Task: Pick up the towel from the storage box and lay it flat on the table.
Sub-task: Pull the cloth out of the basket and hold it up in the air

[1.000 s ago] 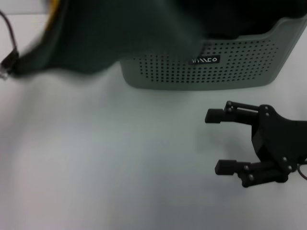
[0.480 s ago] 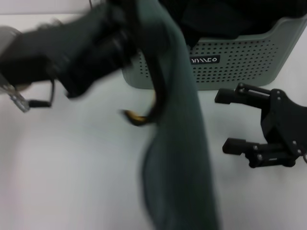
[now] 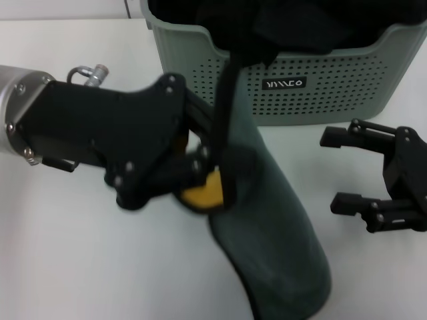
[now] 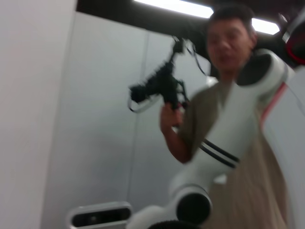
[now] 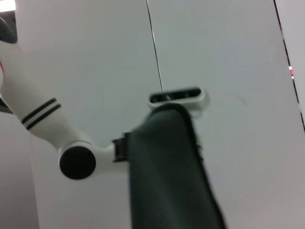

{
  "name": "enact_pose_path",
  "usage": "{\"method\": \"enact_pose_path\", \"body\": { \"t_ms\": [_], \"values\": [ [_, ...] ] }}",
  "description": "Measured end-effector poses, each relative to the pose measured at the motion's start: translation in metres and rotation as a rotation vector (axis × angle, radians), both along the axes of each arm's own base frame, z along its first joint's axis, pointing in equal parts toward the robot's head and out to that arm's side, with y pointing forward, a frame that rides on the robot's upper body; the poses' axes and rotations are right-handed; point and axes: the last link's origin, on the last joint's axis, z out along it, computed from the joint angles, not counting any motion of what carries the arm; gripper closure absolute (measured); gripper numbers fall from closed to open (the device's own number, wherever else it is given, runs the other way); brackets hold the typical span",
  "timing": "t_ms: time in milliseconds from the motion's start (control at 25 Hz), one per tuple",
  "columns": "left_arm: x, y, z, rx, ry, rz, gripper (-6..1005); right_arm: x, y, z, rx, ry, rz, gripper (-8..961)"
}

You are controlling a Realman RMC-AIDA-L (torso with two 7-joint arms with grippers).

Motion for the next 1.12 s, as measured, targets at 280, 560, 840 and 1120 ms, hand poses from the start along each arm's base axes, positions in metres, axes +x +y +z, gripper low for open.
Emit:
{"method": "enact_pose_path", "body": {
  "t_ms": [280,560,840,1120],
  "values": [
    [0.019,-0.008,-0.005,0.02,0.053,-0.151,988,0.002,-0.004,0.0,-0.008,-0.01,0.005,98],
    [0.021,-0.007,-0.019,-0.007,0.125,-0.177,987,-0.021,0.001,0.011,-0.004,0.009,0.15,98],
    [0.02,-0.008,-0.03,-0.02,0.179,-0.183,986,-0.049,0.012,0.025,0.035,-0.031,0.305,99],
    [0.024,-0.005,-0.038,-0.021,0.212,-0.192,985,-0.07,0.027,0.031,0.047,-0.063,0.385,253]
  ]
}}
